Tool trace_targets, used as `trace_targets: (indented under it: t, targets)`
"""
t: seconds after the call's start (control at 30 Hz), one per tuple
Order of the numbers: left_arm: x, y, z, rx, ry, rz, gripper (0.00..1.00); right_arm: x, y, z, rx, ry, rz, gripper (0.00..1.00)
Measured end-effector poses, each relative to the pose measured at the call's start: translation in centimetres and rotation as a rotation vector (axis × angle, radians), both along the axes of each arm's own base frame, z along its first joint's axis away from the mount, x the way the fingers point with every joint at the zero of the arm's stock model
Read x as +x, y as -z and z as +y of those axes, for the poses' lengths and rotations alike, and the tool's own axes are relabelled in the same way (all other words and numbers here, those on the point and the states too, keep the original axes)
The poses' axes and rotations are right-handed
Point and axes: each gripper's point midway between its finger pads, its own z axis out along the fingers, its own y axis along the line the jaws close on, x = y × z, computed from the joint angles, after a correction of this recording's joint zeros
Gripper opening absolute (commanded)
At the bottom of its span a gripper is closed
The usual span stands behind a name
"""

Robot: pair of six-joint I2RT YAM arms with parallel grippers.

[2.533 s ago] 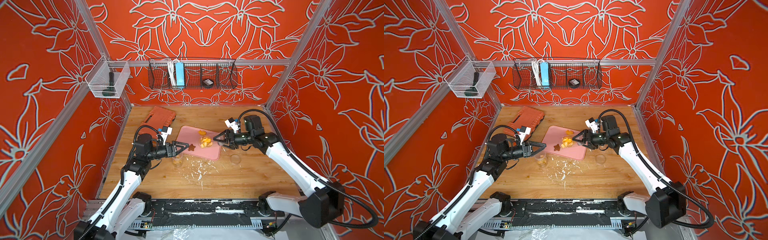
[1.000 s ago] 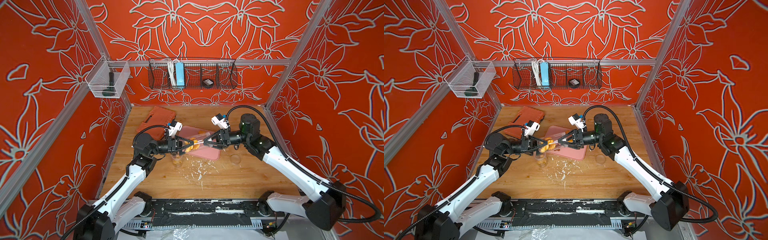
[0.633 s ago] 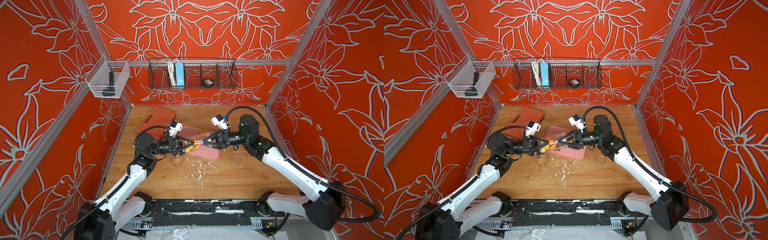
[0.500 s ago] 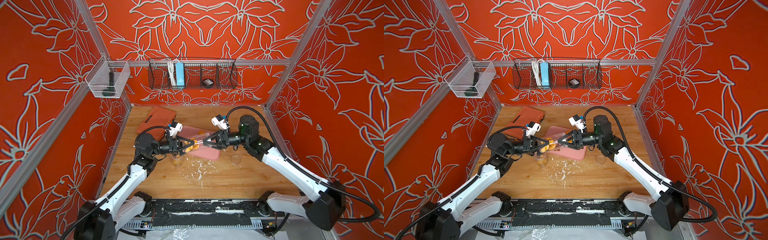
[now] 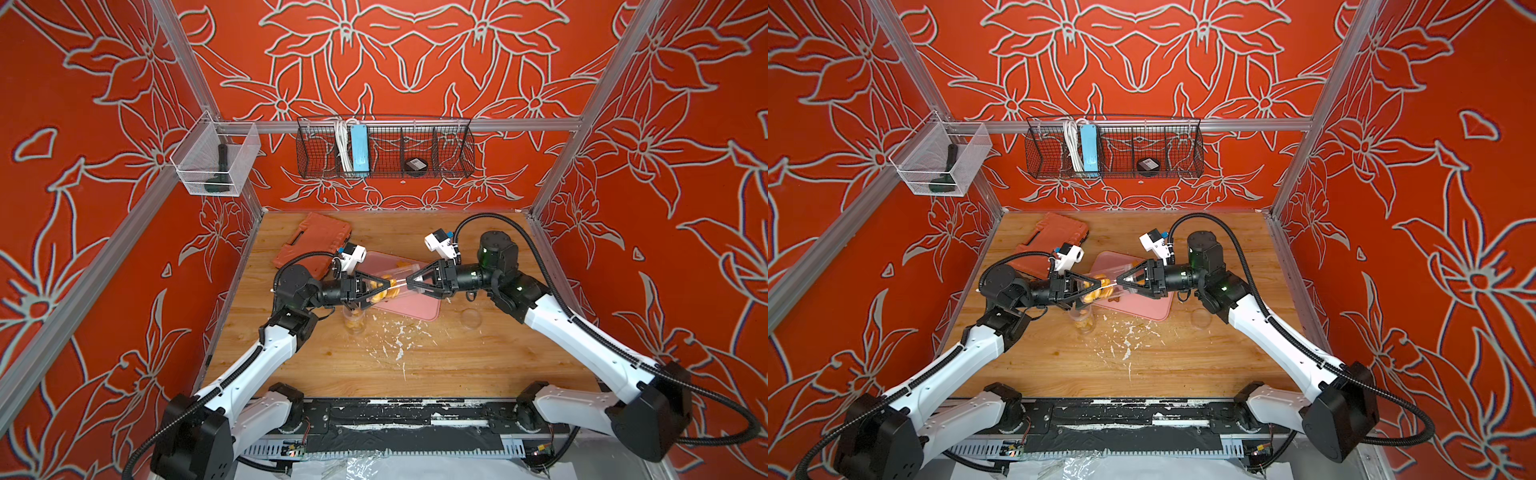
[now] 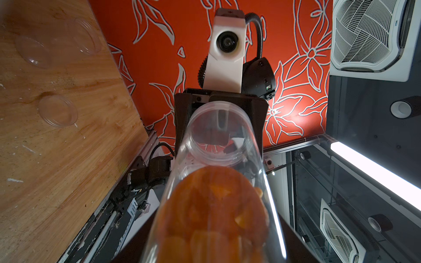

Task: Pour the cookies out of the jar
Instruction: Pick up the jar from the center of the board, then unscrew the lid from the jar.

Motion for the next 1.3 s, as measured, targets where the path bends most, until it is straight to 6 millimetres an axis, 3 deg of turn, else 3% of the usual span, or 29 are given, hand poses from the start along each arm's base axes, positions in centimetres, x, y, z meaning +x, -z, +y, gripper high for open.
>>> trace_targets:
  t: [0.17, 0.43, 0.57, 0.9, 1.17, 1.3]
  targets:
    - [0.0, 0.3, 0.0, 0.005, 0.004, -0.005, 0.52, 0.4, 0.8, -0.1, -0.019, 0.012, 0.016, 0.85]
    - [0.0, 1.3, 0.3, 0.037, 0.014, -0.019, 0.5, 1.7, 0.5, -2.3, -0.013, 0.049, 0.044, 0.81]
    - [-0.1, 1.5, 0.3, 0.043, 0.024, -0.025, 0.49, 1.0, 0.3, -2.4, -0.004, 0.011, 0.064, 0.78]
    - [-0.4, 1.6, 0.3, 0.048, 0.038, -0.027, 0.49, -0.7, 0.9, -1.9, -0.016, -0.06, 0.107, 0.82]
    - [-0.6, 1.5, 0.3, 0.048, 0.042, -0.036, 0.49, -1.8, 1.4, -1.1, -0.028, -0.103, 0.125, 0.73]
    - [-0.7, 1.5, 0.3, 0.048, 0.044, -0.042, 0.48, -1.9, 1.3, -1.1, -0.028, -0.103, 0.125, 0.78]
